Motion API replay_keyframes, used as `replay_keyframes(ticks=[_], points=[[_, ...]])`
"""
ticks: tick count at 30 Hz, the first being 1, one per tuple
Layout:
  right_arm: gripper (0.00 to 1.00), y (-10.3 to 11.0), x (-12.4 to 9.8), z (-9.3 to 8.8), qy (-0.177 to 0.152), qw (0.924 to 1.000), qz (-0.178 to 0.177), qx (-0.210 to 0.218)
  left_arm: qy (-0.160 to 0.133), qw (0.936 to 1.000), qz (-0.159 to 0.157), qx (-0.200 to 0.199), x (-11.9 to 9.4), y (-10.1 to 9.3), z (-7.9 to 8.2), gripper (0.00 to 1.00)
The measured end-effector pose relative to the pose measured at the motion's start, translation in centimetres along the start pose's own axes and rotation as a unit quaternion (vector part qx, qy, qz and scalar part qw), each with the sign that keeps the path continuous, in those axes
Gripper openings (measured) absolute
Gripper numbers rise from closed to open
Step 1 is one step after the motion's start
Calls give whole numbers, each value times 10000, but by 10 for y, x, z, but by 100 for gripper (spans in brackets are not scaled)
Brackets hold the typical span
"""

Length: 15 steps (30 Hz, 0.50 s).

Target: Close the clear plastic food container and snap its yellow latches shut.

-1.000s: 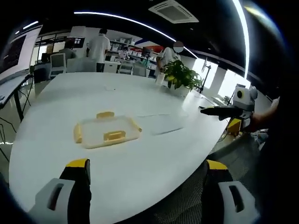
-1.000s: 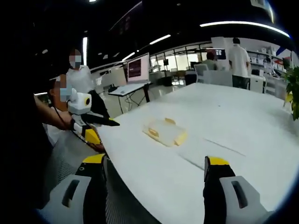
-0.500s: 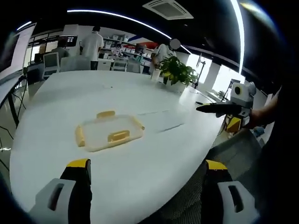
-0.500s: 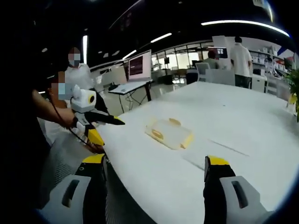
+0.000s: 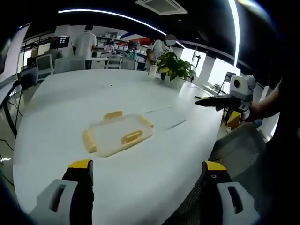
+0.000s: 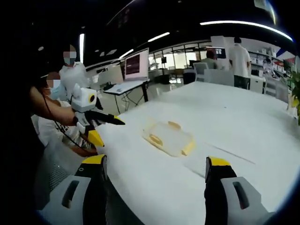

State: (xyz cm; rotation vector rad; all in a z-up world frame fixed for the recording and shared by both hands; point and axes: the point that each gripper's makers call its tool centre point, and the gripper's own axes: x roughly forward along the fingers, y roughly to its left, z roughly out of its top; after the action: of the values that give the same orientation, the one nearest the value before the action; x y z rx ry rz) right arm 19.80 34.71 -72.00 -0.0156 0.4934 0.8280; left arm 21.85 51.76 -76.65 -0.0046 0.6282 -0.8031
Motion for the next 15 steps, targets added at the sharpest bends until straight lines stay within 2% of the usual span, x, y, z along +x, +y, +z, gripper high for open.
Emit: replay_keyframes(ticks=[15], points=[[83, -4, 26, -5, 149, 9996, -227, 8, 270, 9989, -339, 165, 3, 22, -10, 89]])
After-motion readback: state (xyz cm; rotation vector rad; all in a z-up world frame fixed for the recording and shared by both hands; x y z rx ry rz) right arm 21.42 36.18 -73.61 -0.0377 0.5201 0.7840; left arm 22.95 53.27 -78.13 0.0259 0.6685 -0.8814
